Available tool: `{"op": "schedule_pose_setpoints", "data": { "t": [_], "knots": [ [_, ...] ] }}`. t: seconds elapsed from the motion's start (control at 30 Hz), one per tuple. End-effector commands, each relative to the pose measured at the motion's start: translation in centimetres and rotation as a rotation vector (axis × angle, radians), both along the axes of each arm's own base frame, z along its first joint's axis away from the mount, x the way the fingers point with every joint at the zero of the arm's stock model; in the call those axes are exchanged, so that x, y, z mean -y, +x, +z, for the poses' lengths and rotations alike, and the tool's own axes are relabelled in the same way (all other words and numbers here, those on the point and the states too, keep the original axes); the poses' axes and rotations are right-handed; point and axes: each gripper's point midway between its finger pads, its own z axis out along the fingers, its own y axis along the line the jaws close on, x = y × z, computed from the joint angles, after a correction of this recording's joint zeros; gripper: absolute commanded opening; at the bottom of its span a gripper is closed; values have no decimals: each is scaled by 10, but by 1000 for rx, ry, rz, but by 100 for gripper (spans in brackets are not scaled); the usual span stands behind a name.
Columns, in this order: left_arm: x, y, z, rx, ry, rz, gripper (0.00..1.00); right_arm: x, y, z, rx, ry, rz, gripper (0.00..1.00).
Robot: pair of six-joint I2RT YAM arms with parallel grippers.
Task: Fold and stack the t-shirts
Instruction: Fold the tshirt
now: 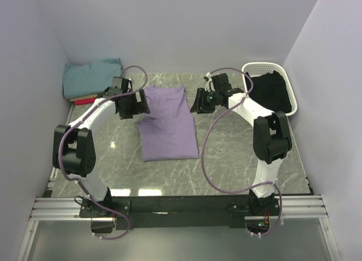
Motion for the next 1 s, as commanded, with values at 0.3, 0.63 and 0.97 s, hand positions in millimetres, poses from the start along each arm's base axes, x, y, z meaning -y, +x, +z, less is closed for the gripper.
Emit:
{"op": "schedule_pose_setpoints", "data": {
  "t": [0.3, 0.63, 0.97],
  "knots": [
    [89, -29, -14, 6, -448, -217, 99, -46, -15, -3, -42, 151, 143, 51],
    [80, 1, -30, 30, -369, -138, 100, -36, 0, -55, -101, 55, 74, 51],
    [43, -19, -72, -108, -160, -42, 99, 5, -7, -94, -186, -106, -75, 51]
  ]
}}
